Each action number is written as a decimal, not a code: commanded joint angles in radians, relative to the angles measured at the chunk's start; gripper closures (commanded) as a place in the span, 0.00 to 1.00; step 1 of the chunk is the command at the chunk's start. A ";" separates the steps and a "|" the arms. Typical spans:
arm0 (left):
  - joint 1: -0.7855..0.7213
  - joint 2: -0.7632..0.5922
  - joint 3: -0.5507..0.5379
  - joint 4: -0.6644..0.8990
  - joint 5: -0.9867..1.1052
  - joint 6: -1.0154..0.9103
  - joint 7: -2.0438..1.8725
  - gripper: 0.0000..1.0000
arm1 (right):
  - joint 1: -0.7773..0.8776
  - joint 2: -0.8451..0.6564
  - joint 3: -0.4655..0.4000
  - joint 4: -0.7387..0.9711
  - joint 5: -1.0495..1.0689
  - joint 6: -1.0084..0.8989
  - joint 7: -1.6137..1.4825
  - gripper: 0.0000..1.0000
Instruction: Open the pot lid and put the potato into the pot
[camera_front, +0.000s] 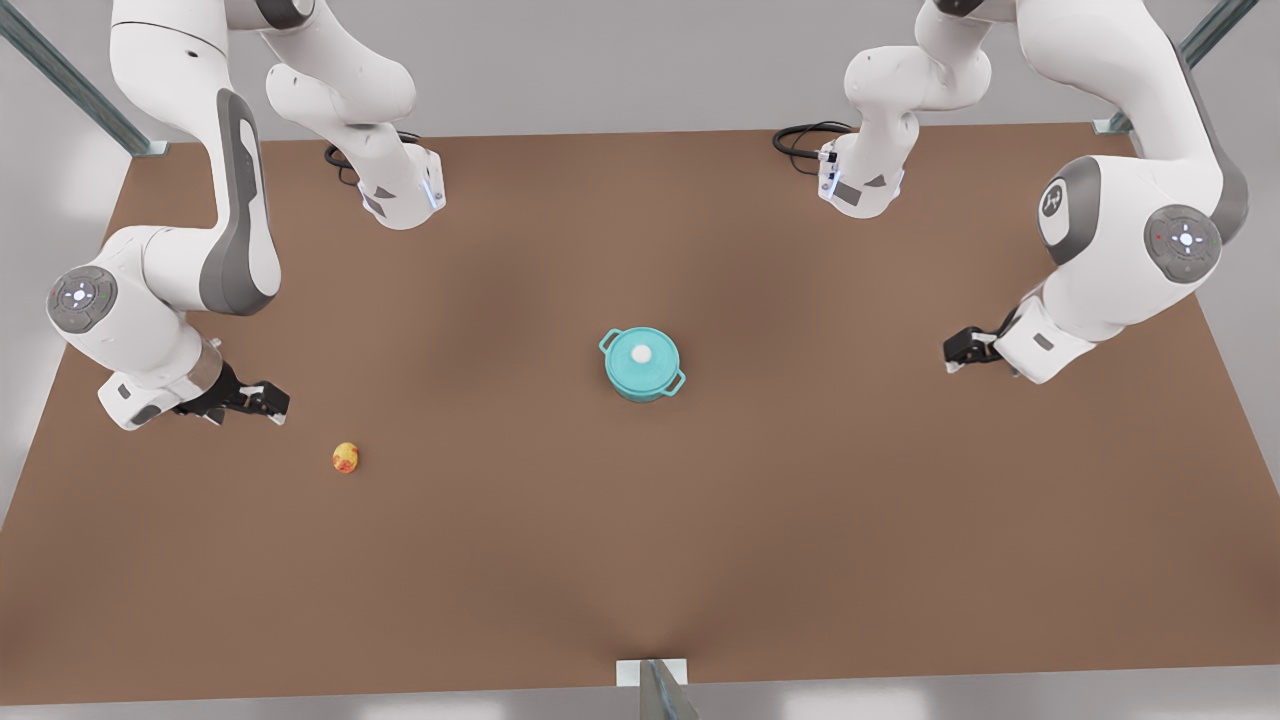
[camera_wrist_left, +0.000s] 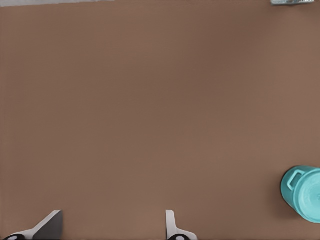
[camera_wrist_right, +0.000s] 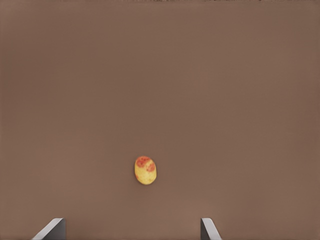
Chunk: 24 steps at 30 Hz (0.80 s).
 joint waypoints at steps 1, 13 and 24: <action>-0.001 -0.003 -0.002 0.000 0.011 0.022 0.034 0.00 | 0.001 -0.001 0.000 0.001 0.000 0.013 -0.018 0.00; -0.482 0.228 -0.177 -0.029 0.089 0.287 -1.021 0.00 | 0.133 0.079 0.049 0.017 -0.002 -0.001 -0.073 0.00; -0.625 0.473 -0.175 0.034 0.224 0.476 -1.276 0.00 | 0.093 0.272 0.018 -0.062 -0.108 0.294 -0.039 0.00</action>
